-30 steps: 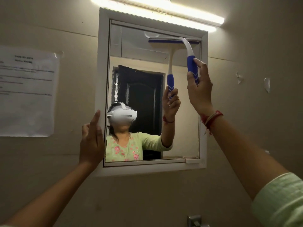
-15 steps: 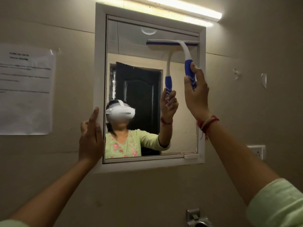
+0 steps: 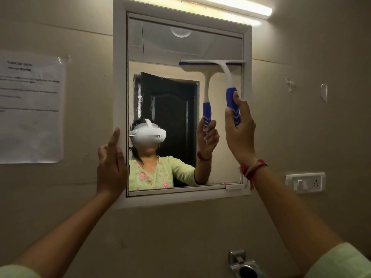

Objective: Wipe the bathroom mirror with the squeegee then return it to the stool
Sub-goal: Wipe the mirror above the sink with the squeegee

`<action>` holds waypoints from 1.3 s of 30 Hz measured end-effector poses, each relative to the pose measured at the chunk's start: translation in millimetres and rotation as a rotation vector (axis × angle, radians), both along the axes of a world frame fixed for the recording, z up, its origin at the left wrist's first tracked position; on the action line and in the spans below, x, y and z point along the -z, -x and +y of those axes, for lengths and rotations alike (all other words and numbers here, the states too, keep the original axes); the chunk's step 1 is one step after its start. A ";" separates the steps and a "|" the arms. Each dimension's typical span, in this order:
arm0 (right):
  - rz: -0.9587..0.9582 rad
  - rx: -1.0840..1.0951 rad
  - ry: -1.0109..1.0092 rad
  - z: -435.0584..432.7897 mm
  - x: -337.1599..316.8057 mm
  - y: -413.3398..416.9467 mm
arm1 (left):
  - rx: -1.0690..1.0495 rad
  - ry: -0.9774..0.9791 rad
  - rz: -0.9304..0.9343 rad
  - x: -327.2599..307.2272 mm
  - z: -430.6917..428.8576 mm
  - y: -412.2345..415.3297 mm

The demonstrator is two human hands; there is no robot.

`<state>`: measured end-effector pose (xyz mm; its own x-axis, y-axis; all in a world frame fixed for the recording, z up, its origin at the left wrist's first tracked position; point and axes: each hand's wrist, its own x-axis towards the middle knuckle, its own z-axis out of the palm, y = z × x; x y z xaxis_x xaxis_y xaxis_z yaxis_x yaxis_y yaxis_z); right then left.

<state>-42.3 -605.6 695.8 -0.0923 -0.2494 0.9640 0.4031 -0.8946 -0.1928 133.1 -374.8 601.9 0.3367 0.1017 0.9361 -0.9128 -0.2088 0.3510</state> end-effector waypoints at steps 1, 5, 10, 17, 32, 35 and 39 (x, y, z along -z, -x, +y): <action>0.001 0.012 0.005 -0.1 -7.0 0.1 | 0.002 -0.001 0.000 0.0 -0.1 0.2; 0.012 0.046 0.022 -0.7 -19.1 -0.4 | 0.002 -0.005 0.007 -0.5 -0.3 1.3; -0.006 0.017 0.006 -1.7 19.8 -1.8 | 0.005 -0.003 0.005 0.1 -0.4 3.2; -0.052 -0.019 -0.044 7.0 10.4 -4.3 | -0.021 -0.006 -0.012 0.2 -1.4 1.7; 0.028 0.120 -0.011 2.4 42.3 0.7 | -0.014 -0.020 -0.011 -0.6 0.5 1.8; 0.005 0.114 -0.028 6.4 25.4 0.0 | -0.021 -0.021 -0.011 -0.3 0.4 2.2; 0.029 0.129 -0.031 5.0 49.1 2.6 | -0.018 -0.021 0.004 0.1 0.9 3.4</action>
<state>-44.9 -600.6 646.7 -0.0979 -0.2669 0.9587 0.2789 -0.9321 -0.2310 129.7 -373.9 601.8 0.3388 0.0879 0.9367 -0.9074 -0.2328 0.3500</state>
